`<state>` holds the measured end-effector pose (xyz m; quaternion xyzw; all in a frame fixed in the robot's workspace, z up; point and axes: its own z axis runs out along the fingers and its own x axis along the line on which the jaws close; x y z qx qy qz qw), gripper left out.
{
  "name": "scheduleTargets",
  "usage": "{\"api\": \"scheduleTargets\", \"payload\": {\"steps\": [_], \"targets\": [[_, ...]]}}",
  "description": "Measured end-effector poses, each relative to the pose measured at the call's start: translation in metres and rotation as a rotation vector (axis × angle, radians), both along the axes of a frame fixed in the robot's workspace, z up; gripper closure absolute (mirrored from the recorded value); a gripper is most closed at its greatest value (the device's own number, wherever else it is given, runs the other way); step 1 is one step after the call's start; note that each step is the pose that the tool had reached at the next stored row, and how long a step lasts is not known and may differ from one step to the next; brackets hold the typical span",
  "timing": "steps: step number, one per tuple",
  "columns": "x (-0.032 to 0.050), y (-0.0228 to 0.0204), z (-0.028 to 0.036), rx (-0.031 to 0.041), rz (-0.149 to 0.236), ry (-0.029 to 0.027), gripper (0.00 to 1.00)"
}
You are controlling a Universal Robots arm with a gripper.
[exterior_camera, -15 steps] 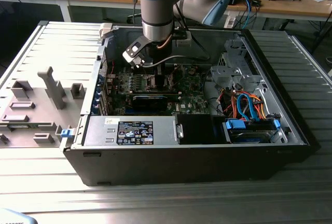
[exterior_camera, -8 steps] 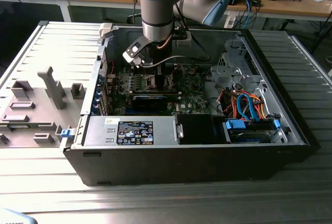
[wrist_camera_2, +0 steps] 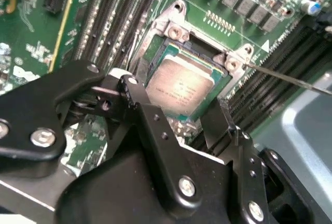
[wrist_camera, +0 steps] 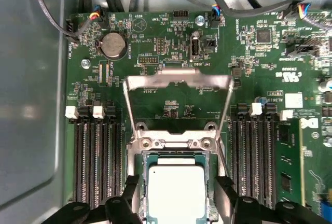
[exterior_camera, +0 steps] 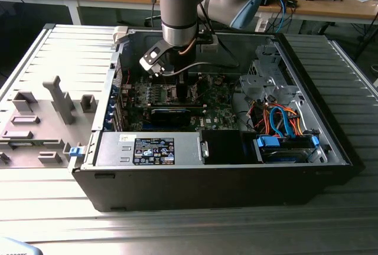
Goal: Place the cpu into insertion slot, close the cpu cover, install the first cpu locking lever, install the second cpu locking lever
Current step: 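Place the cpu into insertion slot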
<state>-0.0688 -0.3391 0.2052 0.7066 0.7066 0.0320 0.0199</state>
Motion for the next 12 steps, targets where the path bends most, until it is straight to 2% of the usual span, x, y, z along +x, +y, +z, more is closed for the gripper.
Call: {"api": "scheduleTargets", "payload": {"steps": [2,4,6,7,9,11,12], "targets": [[0.0,0.0001,0.0073,0.0001,0.0,-0.0001,0.32],[0.0002,0.0009,0.0081,0.0,0.0,0.0001,0.34],[0.0007,0.0029,0.0078,0.0003,0.004,0.0016,0.47],[0.0009,0.0041,0.0077,0.0007,0.006,0.0028,0.47],[0.0011,0.0058,0.0075,0.0011,0.014,0.0044,0.59],[0.0011,0.0059,0.0076,0.0011,0.021,0.0047,0.71],[0.0014,0.0059,0.0075,0.0011,0.024,0.0049,0.71]]}}
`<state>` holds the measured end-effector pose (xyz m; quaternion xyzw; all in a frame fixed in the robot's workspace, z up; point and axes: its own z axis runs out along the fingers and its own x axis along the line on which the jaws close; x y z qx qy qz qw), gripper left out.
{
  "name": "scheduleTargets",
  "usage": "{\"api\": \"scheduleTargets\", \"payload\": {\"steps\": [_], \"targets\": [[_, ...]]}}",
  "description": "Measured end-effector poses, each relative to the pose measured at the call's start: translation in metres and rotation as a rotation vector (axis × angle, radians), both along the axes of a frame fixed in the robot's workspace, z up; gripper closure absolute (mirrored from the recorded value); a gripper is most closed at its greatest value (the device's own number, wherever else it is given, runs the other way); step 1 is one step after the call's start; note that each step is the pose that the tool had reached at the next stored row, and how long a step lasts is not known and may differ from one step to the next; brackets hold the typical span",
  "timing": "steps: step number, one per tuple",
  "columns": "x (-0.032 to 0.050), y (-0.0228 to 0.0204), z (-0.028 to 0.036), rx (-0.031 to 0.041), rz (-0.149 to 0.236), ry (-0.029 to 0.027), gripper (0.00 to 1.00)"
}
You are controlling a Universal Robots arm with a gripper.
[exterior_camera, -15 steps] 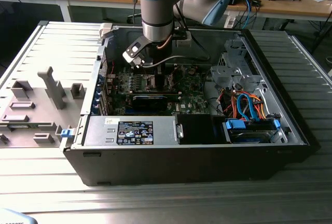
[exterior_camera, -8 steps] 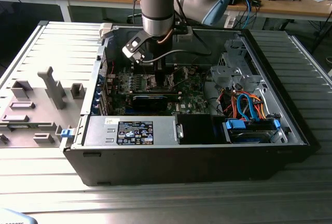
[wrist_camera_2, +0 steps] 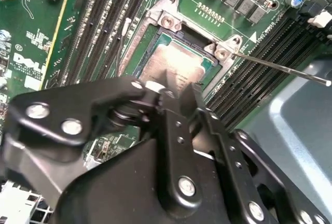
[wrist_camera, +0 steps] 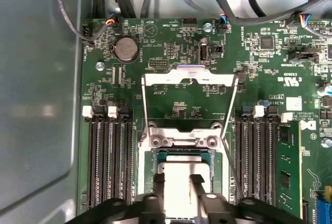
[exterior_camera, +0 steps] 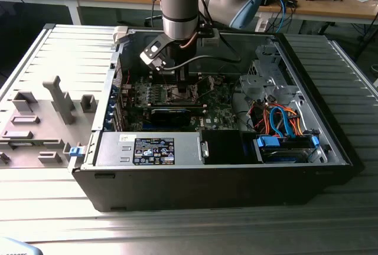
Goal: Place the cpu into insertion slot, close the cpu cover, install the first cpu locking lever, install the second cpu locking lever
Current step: 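Place the cpu into insertion slot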
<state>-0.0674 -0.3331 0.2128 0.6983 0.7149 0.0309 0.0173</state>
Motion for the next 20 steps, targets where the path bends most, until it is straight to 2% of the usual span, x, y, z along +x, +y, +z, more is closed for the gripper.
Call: {"api": "scheduleTargets", "payload": {"steps": [1,2,3,4,6,7,8,9,13,16,20], "targets": [[0.0005,0.0001,0.0,0.0001,0.002,0.0009,0.77],[0.0008,0.0,0.0,0.0,0.003,0.0015,0.77],[0.0014,0.0001,0.0,0.0,0.005,0.0025,0.89],[0.0025,-0.0002,0.0,0.0,0.005,0.0079,0.89],[0.0043,-0.0022,0.0,-0.0029,0.005,0.0523,0.89],[0.0047,-0.0028,0.0,-0.0047,0.005,0.0604,0.89],[0.005,-0.0031,0.0002,-0.0063,0.005,0.0624,0.89],[0.0057,-0.0032,0.0008,-0.0116,0.005,0.0658,0.89],[0.008,-0.0035,0.0055,-0.0201,0.005,0.0714,0.89],[0.0104,-0.0035,0.0135,-0.0211,0.005,0.075,0.89],[0.0111,-0.0035,0.0267,-0.0224,0.005,0.0755,0.89]]}}
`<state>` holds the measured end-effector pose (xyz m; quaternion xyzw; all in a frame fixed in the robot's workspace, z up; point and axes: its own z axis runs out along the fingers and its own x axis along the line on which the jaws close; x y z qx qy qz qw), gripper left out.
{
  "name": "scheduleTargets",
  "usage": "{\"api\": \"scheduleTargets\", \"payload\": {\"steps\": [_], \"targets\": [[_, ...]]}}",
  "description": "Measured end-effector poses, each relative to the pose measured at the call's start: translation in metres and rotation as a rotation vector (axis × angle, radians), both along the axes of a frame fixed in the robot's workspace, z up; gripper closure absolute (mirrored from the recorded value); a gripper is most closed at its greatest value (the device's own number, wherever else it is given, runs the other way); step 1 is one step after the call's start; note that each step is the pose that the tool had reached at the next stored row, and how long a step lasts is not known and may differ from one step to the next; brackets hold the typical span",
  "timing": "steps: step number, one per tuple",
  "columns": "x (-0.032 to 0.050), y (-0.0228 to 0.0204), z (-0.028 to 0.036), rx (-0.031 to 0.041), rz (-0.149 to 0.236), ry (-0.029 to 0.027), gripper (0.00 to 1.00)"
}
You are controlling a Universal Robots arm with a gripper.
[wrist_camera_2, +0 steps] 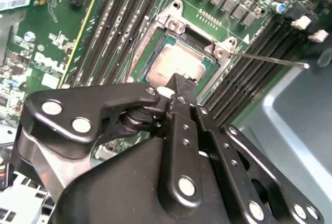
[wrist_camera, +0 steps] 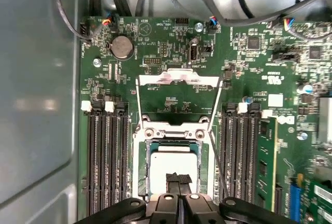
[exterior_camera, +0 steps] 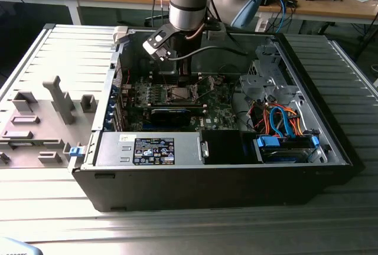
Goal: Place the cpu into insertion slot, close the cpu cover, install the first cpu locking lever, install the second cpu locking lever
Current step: 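Place the cpu into insertion slot, then close the cpu cover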
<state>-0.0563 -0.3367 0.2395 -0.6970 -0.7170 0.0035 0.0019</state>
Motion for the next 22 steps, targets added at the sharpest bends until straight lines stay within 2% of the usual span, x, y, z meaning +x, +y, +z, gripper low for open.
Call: {"api": "scheduleTargets", "payload": {"steps": [6,11,15,20,21,22], "targets": [[0.0002,0.0,0.0172,-0.0002,0.0,-0.0001,0.89],[0.0002,0.0,0.0262,-0.0001,0.0,-0.0001,0.89],[0.0002,0.0,0.0359,-0.0004,0.0,0.0,0.89],[0.0003,0.0,0.0383,-0.0004,0.0,-0.0001,0.89],[0.0019,-0.0003,0.0383,-0.0005,0.0,0.0001,0.89],[0.0071,-0.0009,0.0383,-0.0005,0.0,0.0016,0.89]]}}
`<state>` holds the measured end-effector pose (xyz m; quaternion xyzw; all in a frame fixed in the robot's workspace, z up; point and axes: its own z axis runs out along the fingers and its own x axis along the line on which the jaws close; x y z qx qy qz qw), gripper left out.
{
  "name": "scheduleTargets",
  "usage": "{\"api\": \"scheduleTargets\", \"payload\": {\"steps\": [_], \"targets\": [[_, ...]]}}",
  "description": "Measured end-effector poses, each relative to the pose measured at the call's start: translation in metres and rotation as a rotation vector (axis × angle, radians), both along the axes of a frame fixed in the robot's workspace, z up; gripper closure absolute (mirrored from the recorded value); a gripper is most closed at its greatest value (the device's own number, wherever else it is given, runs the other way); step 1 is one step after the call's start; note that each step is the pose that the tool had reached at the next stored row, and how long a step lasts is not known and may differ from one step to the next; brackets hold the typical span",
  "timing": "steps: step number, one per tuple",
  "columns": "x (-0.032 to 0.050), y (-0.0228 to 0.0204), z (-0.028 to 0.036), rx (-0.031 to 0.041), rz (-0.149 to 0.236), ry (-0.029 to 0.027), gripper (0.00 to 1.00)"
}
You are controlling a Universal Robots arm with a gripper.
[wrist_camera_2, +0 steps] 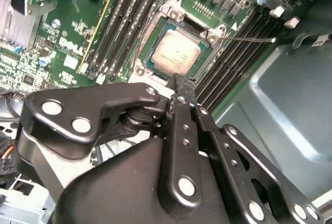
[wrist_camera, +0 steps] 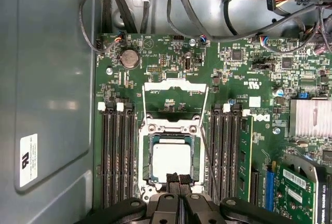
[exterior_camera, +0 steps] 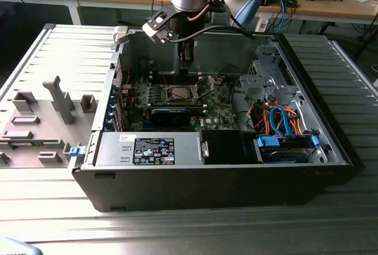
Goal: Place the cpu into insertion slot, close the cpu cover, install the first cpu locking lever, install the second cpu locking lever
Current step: 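Close the cpu cover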
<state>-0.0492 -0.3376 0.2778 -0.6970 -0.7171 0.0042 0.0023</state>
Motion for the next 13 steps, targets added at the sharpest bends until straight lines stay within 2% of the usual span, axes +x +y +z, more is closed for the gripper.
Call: {"api": "scheduleTargets", "payload": {"steps": [1,6,8,11,13], "targets": [[0.0062,-0.0004,-0.0002,0.0001,0.0,0.0022,0.89],[0.0512,-0.0007,-0.0045,0.0002,0.0,0.0201,0.89],[0.0616,-0.0007,-0.0062,0.0001,0.0,0.0251,0.89],[0.0938,-0.0007,-0.0134,0.0,0.0,0.045,0.89],[0.1034,-0.0007,-0.0154,-0.0001,0.0,0.0508,0.89]]}}
